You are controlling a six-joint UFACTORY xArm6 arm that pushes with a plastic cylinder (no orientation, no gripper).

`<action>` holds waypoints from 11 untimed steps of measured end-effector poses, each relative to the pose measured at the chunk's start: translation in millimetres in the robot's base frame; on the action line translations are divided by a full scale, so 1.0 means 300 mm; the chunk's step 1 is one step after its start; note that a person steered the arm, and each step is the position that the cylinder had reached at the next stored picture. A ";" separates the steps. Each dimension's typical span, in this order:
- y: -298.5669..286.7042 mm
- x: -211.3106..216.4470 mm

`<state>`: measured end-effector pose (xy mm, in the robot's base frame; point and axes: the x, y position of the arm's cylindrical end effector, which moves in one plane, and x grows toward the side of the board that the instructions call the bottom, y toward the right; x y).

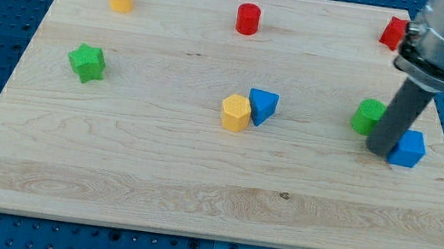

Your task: Move the green circle right to the blue triangle

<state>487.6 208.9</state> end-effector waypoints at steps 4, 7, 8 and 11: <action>0.206 0.063; 0.075 0.120; -0.044 0.120; -0.291 -0.149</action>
